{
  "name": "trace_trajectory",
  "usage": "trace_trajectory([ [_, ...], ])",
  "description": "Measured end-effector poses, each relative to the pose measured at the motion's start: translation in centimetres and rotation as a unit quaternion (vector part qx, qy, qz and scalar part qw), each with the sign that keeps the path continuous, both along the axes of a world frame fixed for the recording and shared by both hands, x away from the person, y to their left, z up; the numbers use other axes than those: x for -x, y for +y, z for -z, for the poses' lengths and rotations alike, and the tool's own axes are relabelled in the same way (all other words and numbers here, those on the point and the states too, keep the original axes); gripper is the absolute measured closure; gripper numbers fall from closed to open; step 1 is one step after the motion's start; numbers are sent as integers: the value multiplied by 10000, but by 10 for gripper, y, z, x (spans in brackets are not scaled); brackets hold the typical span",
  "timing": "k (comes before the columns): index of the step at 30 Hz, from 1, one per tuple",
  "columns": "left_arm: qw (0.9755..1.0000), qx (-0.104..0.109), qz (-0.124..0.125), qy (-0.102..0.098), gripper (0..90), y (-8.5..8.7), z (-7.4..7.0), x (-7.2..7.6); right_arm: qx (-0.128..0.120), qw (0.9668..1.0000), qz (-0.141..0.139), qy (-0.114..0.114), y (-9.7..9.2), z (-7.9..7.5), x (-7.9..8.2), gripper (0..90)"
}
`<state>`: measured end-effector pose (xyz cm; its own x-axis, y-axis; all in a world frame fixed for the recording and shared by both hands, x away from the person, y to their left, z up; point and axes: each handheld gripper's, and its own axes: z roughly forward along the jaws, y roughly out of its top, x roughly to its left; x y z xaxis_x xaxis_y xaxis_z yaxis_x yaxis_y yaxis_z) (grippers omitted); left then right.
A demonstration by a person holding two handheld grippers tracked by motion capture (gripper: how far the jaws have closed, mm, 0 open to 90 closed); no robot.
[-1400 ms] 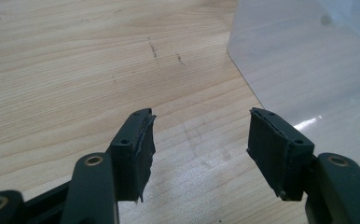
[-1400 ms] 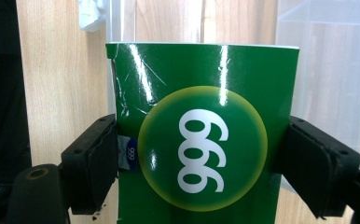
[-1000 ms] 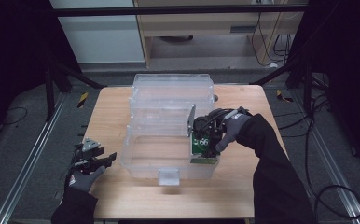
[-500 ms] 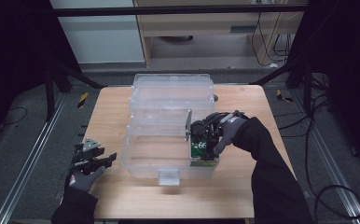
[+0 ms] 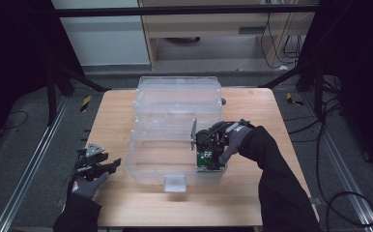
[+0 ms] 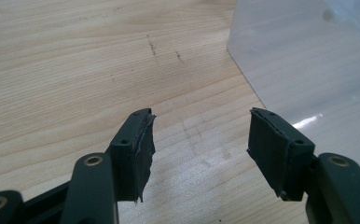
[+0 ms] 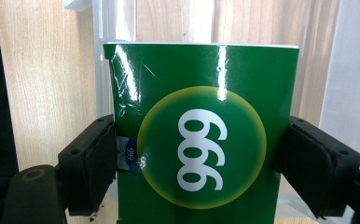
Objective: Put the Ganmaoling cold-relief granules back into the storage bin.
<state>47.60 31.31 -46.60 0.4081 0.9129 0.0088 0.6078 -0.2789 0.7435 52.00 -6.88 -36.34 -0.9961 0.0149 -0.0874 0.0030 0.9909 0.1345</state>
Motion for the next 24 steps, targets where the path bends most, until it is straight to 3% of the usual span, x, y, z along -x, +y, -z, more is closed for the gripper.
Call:
trace_trajectory([
  [24,10000,17,-8,-16,395,0,0,0,243,9996,117,35,7,17,-1,164],
])
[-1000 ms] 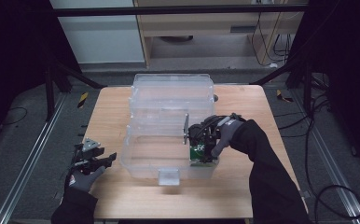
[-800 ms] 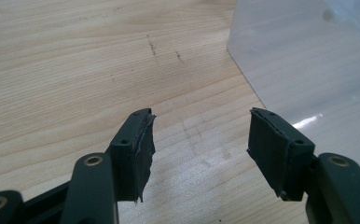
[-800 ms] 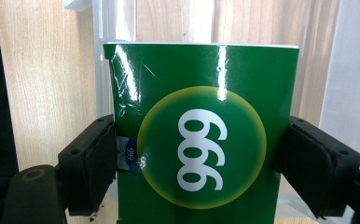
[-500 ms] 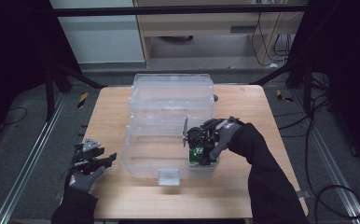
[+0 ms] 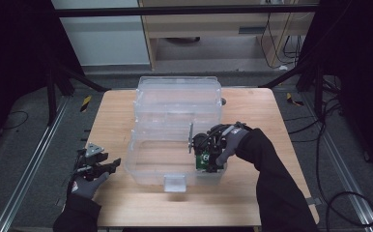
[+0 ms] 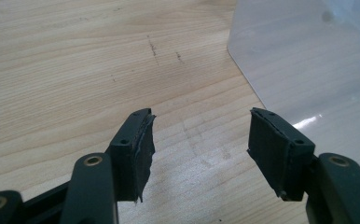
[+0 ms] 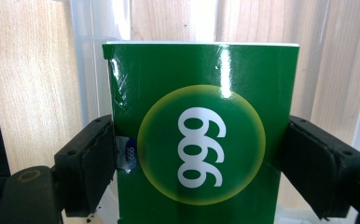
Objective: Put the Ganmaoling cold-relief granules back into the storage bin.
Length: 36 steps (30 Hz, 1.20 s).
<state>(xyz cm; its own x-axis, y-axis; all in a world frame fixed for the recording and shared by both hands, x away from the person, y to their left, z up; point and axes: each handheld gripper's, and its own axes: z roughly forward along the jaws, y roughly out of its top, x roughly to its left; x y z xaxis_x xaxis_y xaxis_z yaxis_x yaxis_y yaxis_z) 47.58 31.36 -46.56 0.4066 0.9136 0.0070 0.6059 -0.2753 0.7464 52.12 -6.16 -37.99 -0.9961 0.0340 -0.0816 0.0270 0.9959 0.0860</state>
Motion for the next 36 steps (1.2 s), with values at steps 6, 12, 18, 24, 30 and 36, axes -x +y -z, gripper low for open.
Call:
trace_trajectory([
  [6,10000,-19,26,10,394,0,0,0,49,10000,47,-39,0,1,1,161],
  [12,10000,-13,19,5,394,0,0,0,-93,9999,121,-57,-5,-5,0,134],
  [18,10000,-10,13,-10,394,0,-1,0,-426,9986,232,-192,-11,-17,3,126],
  [24,10000,17,7,-40,394,1,-1,0,-776,9953,386,-444,-15,-29,9,129],
  [30,9999,55,28,-90,394,-1,-4,1,-1250,9889,550,-592,-24,-42,21,162],
  [36,9998,88,8,-166,394,0,-8,3,-1592,9819,801,-645,-37,-52,34,209],
])
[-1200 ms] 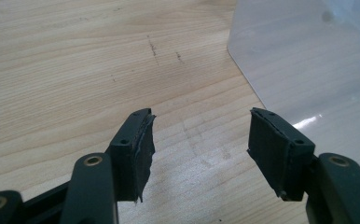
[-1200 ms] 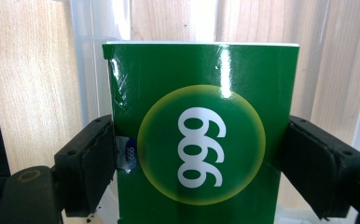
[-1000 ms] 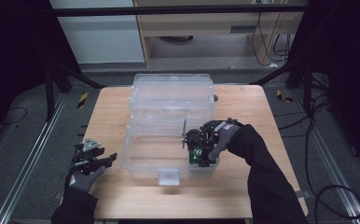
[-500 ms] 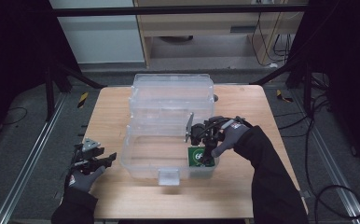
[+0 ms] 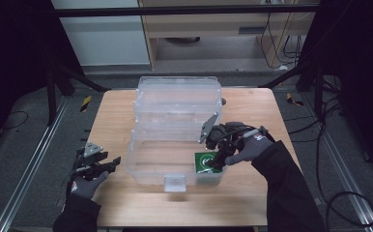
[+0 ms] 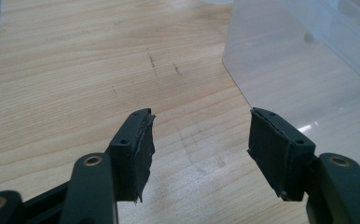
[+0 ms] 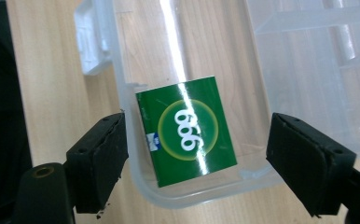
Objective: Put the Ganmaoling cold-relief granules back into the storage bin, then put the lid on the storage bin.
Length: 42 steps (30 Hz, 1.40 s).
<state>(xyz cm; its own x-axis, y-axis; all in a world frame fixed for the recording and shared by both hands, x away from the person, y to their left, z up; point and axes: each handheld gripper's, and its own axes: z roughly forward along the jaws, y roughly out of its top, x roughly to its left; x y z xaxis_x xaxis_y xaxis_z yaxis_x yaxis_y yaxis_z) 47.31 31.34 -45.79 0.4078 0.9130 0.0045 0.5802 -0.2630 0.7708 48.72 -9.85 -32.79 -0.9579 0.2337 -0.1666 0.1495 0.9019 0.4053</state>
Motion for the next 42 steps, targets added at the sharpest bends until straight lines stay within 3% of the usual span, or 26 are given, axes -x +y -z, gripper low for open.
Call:
trace_trajectory([
  [10,10000,13,24,-28,395,-2,-1,0,-386,9991,54,171,-3,12,12,247],
  [25,10000,37,14,-52,394,-2,-3,0,-770,9966,120,268,15,31,7,329],
  [30,10000,10,-35,-54,393,-2,-4,-1,-1045,9939,214,282,20,34,2,389],
  [36,9999,43,-75,-67,393,-1,-5,-1,-905,9951,134,373,28,38,4,397],
  [42,10000,12,-58,-70,393,-2,-6,-1,-769,9965,44,319,36,45,9,385],
])
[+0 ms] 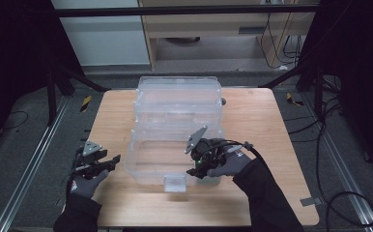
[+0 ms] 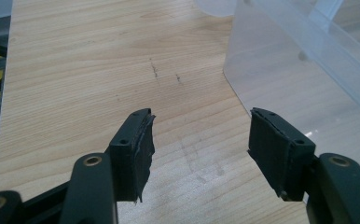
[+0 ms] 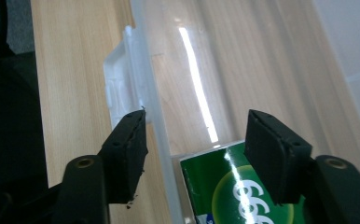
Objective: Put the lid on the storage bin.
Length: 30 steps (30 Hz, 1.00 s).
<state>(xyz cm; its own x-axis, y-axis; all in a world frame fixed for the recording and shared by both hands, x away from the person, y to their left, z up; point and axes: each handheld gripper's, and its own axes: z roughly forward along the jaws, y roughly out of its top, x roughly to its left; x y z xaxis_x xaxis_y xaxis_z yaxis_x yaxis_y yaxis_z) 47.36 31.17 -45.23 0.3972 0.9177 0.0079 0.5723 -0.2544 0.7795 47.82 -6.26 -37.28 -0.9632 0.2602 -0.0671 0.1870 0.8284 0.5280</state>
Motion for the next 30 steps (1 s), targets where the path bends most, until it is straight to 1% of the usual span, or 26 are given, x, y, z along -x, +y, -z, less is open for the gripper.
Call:
trace_trajectory([
  [1,10000,-12,6,-2,393,0,0,0,52,10000,-39,-15,2,2,0,359],
  [3,10000,-8,8,-1,393,0,0,0,40,10000,-89,-6,3,2,1,336],
  [4,10000,-7,7,-4,393,-1,0,0,-26,9998,-188,52,3,2,1,337],
  [5,10000,-11,17,-3,393,0,0,0,-50,9997,-200,117,4,3,1,341],
  [9,10000,-8,12,-61,393,1,-2,2,78,9997,-229,105,10,6,2,396],
  [11,10000,24,-3,-79,393,2,-4,3,125,9993,-331,113,14,9,3,427],
  [17,10000,4,0,-65,392,2,-3,3,343,9977,-501,300,25,19,5,482],
  [18,10000,15,3,-93,393,2,-4,3,376,9975,-509,312,25,20,5,490],
  [24,9999,42,3,-104,392,3,-5,3,455,9970,-452,423,26,24,5,557],
  [27,9999,48,6,-123,392,3,-6,3,568,9963,-462,450,28,28,3,583],
  [30,9999,64,-4,-144,392,3,-8,4,600,9957,-445,554,28,31,3,593],
])
